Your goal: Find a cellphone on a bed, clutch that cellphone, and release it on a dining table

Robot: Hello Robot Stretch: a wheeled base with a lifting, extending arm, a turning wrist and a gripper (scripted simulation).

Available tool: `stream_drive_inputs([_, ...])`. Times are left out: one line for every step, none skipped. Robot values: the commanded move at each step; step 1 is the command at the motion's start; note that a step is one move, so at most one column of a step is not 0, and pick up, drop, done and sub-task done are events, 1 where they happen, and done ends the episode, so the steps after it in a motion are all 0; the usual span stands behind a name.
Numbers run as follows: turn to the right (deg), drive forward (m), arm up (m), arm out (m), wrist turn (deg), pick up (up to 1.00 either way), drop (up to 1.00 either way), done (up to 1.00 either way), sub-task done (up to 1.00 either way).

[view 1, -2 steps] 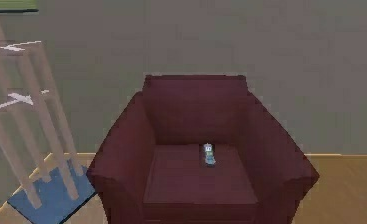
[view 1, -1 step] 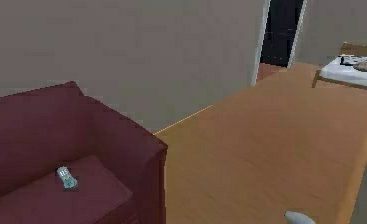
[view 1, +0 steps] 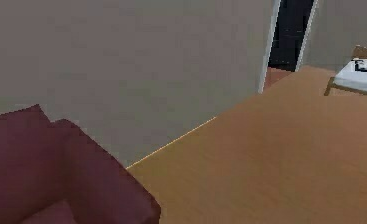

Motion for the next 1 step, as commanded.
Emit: stream_drive_inputs([39.0,0.0,0.0,0.0,0.0,0.0,0.0,0.0,0.0])
